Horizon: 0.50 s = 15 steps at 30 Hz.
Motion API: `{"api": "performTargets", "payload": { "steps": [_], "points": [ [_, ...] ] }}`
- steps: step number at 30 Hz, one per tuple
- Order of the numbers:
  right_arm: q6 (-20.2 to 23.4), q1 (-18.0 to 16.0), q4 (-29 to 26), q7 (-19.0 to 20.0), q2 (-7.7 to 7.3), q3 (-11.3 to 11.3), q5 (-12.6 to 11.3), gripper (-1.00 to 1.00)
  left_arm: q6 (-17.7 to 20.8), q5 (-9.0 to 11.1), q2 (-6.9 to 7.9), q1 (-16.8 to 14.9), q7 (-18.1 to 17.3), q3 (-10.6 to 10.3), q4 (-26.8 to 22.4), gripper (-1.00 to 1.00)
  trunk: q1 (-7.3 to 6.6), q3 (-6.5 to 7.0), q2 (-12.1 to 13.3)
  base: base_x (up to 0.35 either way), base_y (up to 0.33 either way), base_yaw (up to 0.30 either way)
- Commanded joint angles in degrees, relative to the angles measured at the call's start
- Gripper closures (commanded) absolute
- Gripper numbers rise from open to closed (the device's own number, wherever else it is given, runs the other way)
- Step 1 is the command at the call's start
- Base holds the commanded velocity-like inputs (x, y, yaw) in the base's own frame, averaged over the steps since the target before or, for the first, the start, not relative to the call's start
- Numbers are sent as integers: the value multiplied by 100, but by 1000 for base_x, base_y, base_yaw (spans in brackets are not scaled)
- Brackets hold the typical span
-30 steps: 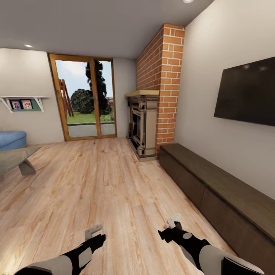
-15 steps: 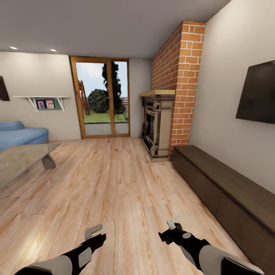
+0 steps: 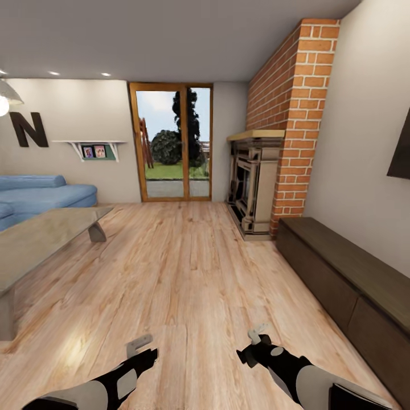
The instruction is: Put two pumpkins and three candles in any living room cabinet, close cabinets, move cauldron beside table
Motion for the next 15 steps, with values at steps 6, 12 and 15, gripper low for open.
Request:
{"api": "performTargets", "payload": {
  "steps": [6, 12, 15],
  "points": [
    [-21, 3, 12, 24, 8, 41, 121, -100, -33, 32, -5, -10, 8, -48, 24, -100, -1, -13, -3, 0, 0, 276],
    [-21, 5, 12, 22, 8, 41, 150, -100, -30, 32, -5, -10, 11, -49, 25, -100, -1, -14, -3, 0, 0, 286],
    [-21, 5, 12, 22, 8, 41, 152, -100, -30, 32, -5, -10, 14, -49, 25, -100, -1, -14, -3, 0, 0, 287]
  ]
}}
